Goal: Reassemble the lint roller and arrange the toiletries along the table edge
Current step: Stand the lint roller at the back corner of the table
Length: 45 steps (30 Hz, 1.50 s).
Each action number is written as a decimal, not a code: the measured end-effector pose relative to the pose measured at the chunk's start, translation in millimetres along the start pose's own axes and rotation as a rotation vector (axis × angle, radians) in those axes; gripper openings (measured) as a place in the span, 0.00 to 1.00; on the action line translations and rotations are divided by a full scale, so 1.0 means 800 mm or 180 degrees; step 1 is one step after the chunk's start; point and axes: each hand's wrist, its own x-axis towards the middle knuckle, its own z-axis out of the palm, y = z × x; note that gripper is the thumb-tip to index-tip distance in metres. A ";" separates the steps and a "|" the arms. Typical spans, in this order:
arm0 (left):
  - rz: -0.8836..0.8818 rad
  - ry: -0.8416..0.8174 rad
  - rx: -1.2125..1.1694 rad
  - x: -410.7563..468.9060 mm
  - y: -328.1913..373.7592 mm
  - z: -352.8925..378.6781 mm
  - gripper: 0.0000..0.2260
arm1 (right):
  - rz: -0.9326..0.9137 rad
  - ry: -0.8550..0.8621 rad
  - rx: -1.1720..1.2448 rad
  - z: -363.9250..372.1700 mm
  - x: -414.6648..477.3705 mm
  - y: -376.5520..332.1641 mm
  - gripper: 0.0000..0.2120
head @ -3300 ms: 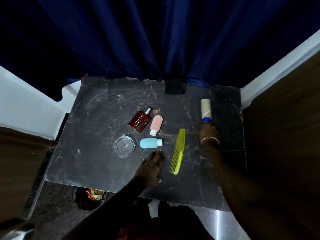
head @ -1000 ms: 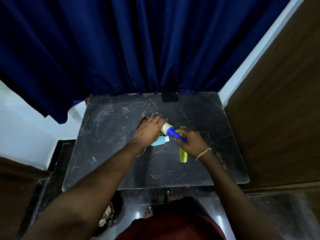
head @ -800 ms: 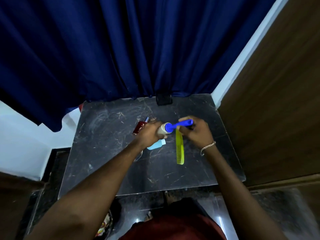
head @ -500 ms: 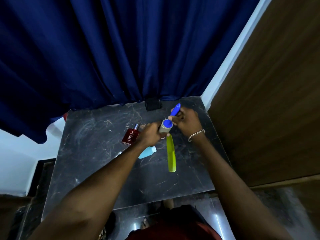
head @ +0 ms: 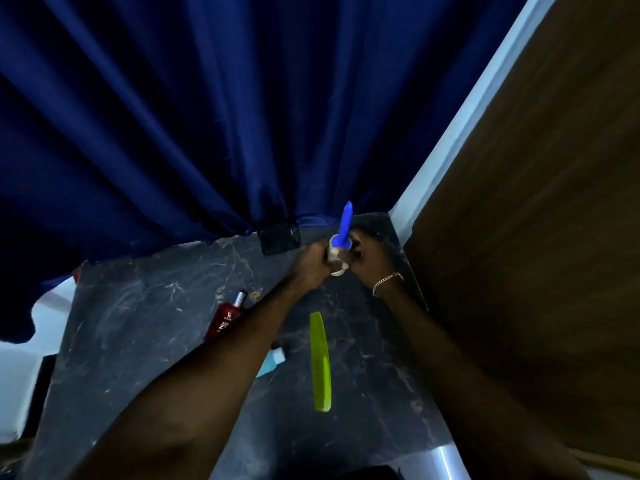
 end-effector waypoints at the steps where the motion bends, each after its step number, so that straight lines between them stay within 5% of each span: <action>1: 0.0058 0.0021 0.0104 0.015 -0.001 0.003 0.14 | 0.0021 -0.0005 -0.0029 -0.002 0.010 0.009 0.16; 21: -0.0130 -0.0249 0.0227 0.180 -0.063 0.059 0.14 | 0.0218 -0.0408 -0.0924 0.009 0.163 0.114 0.17; 39: -0.0499 -0.0407 0.0124 0.196 -0.077 0.065 0.16 | 0.0601 -0.0599 -0.0978 0.031 0.190 0.141 0.16; 45: -0.0820 -0.0747 0.0013 0.189 -0.067 0.061 0.20 | -0.0161 0.0025 -0.1526 0.018 0.175 0.139 0.21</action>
